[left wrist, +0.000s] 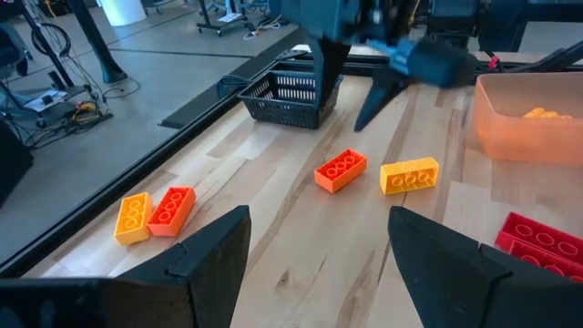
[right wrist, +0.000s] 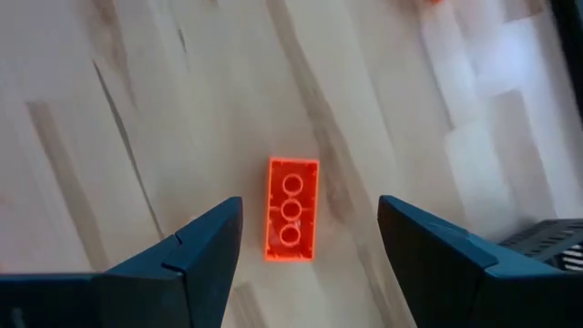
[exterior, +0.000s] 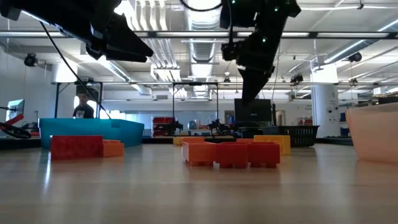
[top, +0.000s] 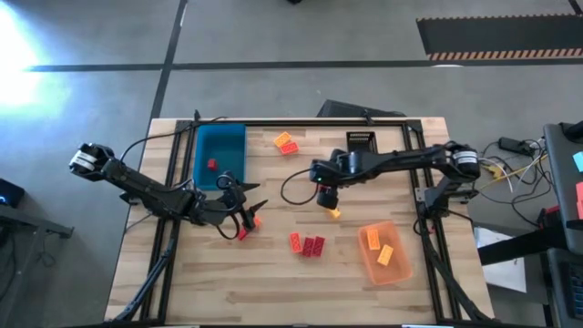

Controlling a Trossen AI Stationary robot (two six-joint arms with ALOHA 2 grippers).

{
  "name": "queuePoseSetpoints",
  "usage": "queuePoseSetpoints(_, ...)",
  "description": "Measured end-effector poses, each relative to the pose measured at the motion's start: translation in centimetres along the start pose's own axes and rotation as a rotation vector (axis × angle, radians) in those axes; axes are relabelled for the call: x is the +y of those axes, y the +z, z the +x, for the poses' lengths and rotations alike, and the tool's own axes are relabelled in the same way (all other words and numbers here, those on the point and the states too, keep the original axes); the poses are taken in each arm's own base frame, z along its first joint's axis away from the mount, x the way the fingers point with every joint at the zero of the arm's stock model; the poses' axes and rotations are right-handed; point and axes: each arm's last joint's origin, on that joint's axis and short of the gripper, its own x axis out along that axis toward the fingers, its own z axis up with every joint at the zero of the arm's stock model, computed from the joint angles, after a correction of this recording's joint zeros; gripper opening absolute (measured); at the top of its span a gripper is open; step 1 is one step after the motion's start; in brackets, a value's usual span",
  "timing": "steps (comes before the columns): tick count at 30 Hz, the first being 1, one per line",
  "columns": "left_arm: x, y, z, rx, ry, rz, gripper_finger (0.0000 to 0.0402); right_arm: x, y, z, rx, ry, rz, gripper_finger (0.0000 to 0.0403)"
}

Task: Sort & place blocks by color
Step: Put the orange game piece into the black bin

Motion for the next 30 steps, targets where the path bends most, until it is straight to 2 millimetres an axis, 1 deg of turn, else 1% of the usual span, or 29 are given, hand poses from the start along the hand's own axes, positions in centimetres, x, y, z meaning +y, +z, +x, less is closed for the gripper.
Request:
queuePoseSetpoints(5,0.0,0.0,0.0,0.003,0.0,0.003,0.0244,0.4,0.3,1.4,0.065,-0.01,-0.021,0.0247)
queuePoseSetpoints(9,0.0,0.0,0.0,0.003,0.001,0.003,0.0244,0.5,0.3,2.0,0.094,-0.015,-0.029,0.0249)
queuePoseSetpoints(14,0.0,0.0,0.0,0.002,0.001,0.003,0.0244,0.6,0.1,2.3,0.106,-0.017,-0.031,0.0245)
queuePoseSetpoints(23,0.0,0.0,0.0,0.0,0.0,0.018,0.0244,0.6,-0.1,2.2,0.11,-0.009,-0.051,0.0244)
queuePoseSetpoints(26,0.0,0.0,0.0,0.0,0.0,0.018,0.0244,0.7,-0.4,2.5,0.118,0.024,-0.05,0.024)
queuePoseSetpoints(30,0.0,0.0,0.0,-0.001,0.0,0.016,0.0244,0.8,-0.8,3.1,0.111,0.027,-0.037,0.0235)
